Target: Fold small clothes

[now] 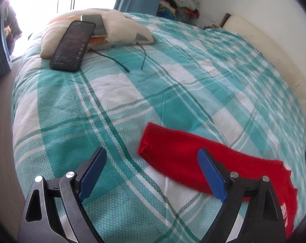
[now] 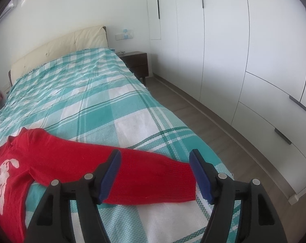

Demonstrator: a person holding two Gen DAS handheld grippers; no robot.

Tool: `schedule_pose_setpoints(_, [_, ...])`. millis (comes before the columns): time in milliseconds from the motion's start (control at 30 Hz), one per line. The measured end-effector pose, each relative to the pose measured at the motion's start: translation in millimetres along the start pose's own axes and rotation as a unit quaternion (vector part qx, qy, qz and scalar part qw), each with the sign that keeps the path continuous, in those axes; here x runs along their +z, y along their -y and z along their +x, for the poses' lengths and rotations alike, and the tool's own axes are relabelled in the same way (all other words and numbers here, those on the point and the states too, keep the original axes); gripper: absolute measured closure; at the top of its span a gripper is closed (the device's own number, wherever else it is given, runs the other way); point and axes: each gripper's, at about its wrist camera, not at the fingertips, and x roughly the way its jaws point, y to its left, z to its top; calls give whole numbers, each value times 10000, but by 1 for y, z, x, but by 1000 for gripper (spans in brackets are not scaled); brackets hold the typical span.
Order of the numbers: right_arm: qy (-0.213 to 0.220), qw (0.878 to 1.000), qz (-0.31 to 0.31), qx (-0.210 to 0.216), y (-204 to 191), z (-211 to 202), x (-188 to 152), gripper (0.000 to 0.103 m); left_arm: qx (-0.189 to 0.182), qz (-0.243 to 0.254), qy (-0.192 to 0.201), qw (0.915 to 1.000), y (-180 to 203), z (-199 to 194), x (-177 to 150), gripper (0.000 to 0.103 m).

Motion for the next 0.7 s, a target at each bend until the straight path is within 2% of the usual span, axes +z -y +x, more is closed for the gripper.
schedule_pose_setpoints(100, [51,10000,-77,25,-3,-3,0,33,-363,397,178,9984,22,-17,-13,10])
schedule_pose_setpoints(167, [108,9996,-241,79,-11,-6,-1,33,-623,965,245,9931,48,-26,-30,9])
schedule_pose_setpoints(267, [75,9980,-438,458,-29,-12,-9,28,-1036,1868,27,9769,94,-30,-64,7])
schedule_pose_setpoints(367, [-199,9931,-652,957,-59,-13,-28,26,-1371,2334,-450,9616,134,-20,-92,7])
schedule_pose_setpoints(467, [-380,9840,-1179,1280,-97,-9,-48,26,-1272,2594,-503,9560,159,0,-111,7])
schedule_pose_setpoints(533, [-385,9796,-1392,1397,-114,-6,-57,26,-986,2750,-622,9543,166,20,-124,7])
schedule_pose_setpoints(600, [-484,9791,-1415,1380,-120,4,-63,26,-763,2938,-848,9490,169,37,-133,5])
schedule_pose_setpoints(700, [-846,9791,-1398,1210,-119,26,-72,26,-704,2977,-794,9487,166,32,-136,0])
